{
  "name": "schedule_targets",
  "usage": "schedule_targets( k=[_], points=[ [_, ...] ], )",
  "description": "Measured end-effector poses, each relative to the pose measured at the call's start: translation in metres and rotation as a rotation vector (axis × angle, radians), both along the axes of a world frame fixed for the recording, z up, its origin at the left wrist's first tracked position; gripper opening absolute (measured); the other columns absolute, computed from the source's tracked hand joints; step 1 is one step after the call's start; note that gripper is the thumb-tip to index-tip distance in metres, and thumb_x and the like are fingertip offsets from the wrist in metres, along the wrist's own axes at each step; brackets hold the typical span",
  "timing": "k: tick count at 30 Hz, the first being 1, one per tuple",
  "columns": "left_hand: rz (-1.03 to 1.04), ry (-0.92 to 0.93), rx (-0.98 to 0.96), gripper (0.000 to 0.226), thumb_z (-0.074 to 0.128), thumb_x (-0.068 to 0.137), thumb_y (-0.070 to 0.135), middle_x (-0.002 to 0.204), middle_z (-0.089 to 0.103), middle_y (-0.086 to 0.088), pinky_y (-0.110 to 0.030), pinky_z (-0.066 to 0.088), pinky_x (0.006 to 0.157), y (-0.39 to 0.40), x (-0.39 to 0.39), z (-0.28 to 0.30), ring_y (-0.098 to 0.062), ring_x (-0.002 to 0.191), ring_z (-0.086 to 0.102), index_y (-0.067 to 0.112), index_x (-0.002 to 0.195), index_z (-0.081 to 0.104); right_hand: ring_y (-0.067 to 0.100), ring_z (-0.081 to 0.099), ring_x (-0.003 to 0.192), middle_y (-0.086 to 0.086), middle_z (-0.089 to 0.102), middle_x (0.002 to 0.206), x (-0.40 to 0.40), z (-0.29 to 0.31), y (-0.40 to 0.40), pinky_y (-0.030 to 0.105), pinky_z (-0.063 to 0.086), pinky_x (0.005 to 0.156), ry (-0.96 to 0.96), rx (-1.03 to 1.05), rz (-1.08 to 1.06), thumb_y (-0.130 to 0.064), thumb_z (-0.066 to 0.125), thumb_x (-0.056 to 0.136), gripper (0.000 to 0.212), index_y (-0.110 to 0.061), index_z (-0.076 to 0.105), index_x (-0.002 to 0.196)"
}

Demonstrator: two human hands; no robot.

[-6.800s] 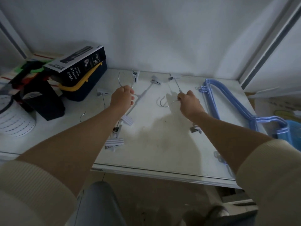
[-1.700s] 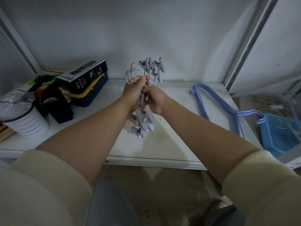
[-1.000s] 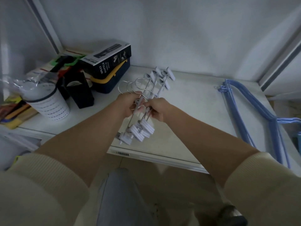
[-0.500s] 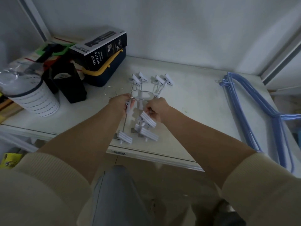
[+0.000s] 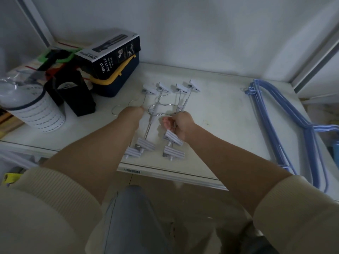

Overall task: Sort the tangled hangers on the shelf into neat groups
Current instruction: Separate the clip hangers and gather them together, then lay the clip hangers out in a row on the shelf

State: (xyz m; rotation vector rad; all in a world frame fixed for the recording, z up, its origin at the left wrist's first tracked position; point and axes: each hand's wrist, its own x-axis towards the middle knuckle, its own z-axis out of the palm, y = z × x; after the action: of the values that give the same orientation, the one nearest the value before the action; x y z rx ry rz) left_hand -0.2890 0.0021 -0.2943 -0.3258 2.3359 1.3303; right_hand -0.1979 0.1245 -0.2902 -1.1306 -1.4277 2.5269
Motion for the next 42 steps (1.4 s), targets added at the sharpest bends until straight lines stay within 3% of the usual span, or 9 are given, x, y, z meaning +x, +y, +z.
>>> schedule_targets(
  k=[2, 7, 12, 14, 20, 27, 34, 38, 42],
  points=[
    [-0.087, 0.082, -0.175, 0.032, 0.049, 0.097, 0.023, 0.131, 0.059, -0.02, -0.035, 0.048, 0.086, 0.004, 0.006, 0.004, -0.027, 0.105, 0.059, -0.005, 0.109, 0.061, 0.014, 0.052, 0.029, 0.019, 0.053, 0.064, 0.001, -0.001, 0.0, 0.018, 0.048, 0.036, 0.001, 0.004, 0.012, 0.006, 0.026, 0.098, 0.032, 0.005, 0.045, 0.072],
    [-0.346, 0.272, -0.487, 0.027, 0.054, 0.093, 0.021, 0.11, 0.067, -0.017, -0.032, 0.045, 0.07, 0.023, 0.032, 0.007, -0.034, 0.102, 0.064, -0.001, 0.105, 0.063, 0.021, 0.058, 0.042, 0.021, 0.056, 0.07, 0.003, -0.002, -0.001, 0.02, 0.046, 0.038, -0.063, 0.147, 0.038, 0.007, 0.027, 0.096, 0.023, 0.006, 0.049, 0.09],
    [-0.411, 0.273, -0.62, 0.03, 0.059, 0.086, 0.012, 0.112, 0.065, -0.013, -0.033, 0.048, 0.075, 0.024, 0.036, 0.008, -0.032, 0.105, 0.063, 0.004, 0.114, 0.062, 0.033, 0.061, 0.103, 0.019, 0.064, 0.109, 0.001, 0.011, 0.012, 0.041, 0.049, 0.093, -0.252, 0.821, 0.192, -0.009, 0.044, 0.091, 0.03, 0.002, 0.059, 0.115],
    [-0.433, 0.27, -0.622, 0.03, 0.058, 0.086, 0.012, 0.112, 0.064, -0.013, -0.033, 0.048, 0.074, 0.024, 0.039, 0.007, -0.031, 0.104, 0.063, 0.005, 0.114, 0.061, 0.036, 0.057, 0.116, 0.021, 0.061, 0.123, 0.012, 0.02, 0.021, 0.038, 0.045, 0.1, -0.293, 0.953, 0.199, -0.01, 0.04, 0.094, 0.035, 0.003, 0.059, 0.12],
    [-0.399, 0.326, -0.56, 0.047, 0.058, 0.086, 0.025, 0.124, 0.057, -0.014, -0.038, 0.049, 0.079, 0.039, 0.05, 0.014, -0.033, 0.111, 0.058, 0.005, 0.127, 0.046, 0.036, 0.057, 0.119, 0.023, 0.059, 0.128, 0.042, 0.012, 0.04, 0.035, 0.045, 0.094, -0.371, 0.947, 0.257, -0.011, 0.041, 0.095, 0.037, 0.006, 0.054, 0.125],
    [-0.416, 0.446, -0.563, 0.028, 0.047, 0.093, 0.023, 0.106, 0.067, -0.015, -0.029, 0.037, 0.055, 0.039, 0.053, 0.027, -0.031, 0.091, 0.064, 0.003, 0.107, 0.06, 0.035, 0.039, 0.127, 0.015, 0.047, 0.134, 0.047, 0.017, 0.036, 0.041, 0.038, 0.101, -0.441, 1.175, 0.312, -0.018, 0.042, 0.089, 0.042, -0.004, 0.049, 0.128],
    [-0.329, 0.409, -0.612, 0.024, 0.053, 0.09, 0.024, 0.094, 0.069, -0.01, -0.028, 0.041, 0.059, -0.009, 0.042, 0.038, -0.024, 0.078, 0.061, 0.007, 0.098, 0.067, 0.034, 0.055, 0.118, 0.017, 0.062, 0.122, -0.002, 0.038, 0.043, 0.032, 0.045, 0.094, -0.166, 1.341, 0.411, -0.006, 0.046, 0.083, 0.035, -0.004, 0.063, 0.113],
    [-0.334, 0.361, -0.693, 0.024, 0.054, 0.09, 0.024, 0.105, 0.063, -0.008, -0.034, 0.043, 0.072, -0.026, 0.046, 0.03, -0.029, 0.097, 0.061, 0.011, 0.109, 0.062, 0.033, 0.059, 0.111, 0.016, 0.066, 0.116, -0.034, 0.044, 0.025, 0.03, 0.047, 0.087, -0.083, 1.438, 0.499, -0.006, 0.046, 0.084, 0.031, -0.004, 0.066, 0.107],
    [-0.351, 0.291, -0.685, 0.023, 0.058, 0.083, 0.017, 0.088, 0.057, -0.005, -0.033, 0.042, 0.069, -0.033, 0.048, 0.019, -0.029, 0.09, 0.061, 0.011, 0.105, 0.062, 0.034, 0.062, 0.105, 0.017, 0.068, 0.112, -0.057, 0.039, 0.009, 0.035, 0.053, 0.089, -0.028, 1.533, 0.642, -0.003, 0.046, 0.083, 0.03, 0.0, 0.069, 0.102]
  ],
)
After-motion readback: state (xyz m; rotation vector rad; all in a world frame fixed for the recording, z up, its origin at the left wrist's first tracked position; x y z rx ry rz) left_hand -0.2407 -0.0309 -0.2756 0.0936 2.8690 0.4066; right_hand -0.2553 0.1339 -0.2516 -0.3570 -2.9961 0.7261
